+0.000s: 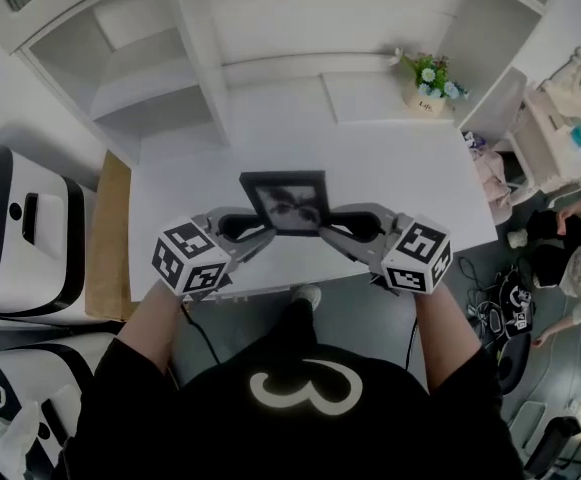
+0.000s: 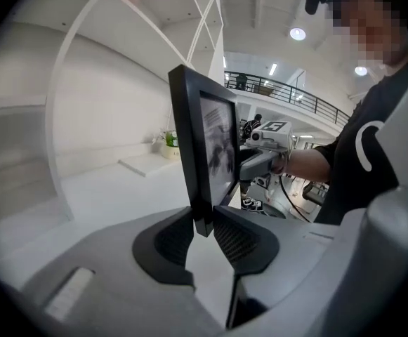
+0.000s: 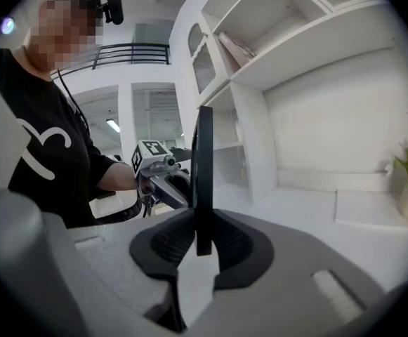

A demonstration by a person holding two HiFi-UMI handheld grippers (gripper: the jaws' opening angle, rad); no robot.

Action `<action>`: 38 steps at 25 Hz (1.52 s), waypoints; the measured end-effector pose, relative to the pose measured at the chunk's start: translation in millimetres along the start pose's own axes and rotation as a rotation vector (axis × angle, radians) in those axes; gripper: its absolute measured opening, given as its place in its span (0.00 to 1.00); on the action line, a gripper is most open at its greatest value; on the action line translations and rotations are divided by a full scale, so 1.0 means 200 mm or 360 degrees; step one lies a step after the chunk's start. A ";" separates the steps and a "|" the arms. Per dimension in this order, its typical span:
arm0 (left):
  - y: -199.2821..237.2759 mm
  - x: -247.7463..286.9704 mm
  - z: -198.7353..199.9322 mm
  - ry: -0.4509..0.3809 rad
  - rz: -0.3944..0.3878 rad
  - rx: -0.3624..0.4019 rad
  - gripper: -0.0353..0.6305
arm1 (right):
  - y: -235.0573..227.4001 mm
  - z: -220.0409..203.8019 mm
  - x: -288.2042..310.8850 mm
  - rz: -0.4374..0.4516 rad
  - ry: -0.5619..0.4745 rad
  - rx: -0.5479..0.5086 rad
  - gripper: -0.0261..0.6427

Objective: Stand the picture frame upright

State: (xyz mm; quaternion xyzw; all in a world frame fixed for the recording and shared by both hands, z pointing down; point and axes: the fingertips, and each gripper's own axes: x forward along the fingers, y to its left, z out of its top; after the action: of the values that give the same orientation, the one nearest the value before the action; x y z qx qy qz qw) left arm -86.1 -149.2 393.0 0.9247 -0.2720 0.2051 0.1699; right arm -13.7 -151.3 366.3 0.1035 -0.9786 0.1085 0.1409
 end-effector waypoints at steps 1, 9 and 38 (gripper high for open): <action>0.04 0.01 0.01 0.0014 0.0017 0.0027 0.20 | -0.03 0.00 0.02 0.0015 0.0028 -0.0031 0.15; 0.34 0.20 -0.02 0.0106 0.0115 0.0165 0.19 | -0.36 -0.10 0.17 0.0053 0.0230 -0.0173 0.15; 0.81 0.51 -0.29 0.0256 0.0213 0.0291 0.19 | -0.84 -0.48 0.51 -0.0062 0.0552 -0.0256 0.17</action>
State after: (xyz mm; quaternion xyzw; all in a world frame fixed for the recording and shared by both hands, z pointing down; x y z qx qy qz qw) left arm -116.9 -297.9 523.7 0.8968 -0.2987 0.3132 0.0921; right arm -45.3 -306.5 518.3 0.0907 -0.9429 0.0433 0.3174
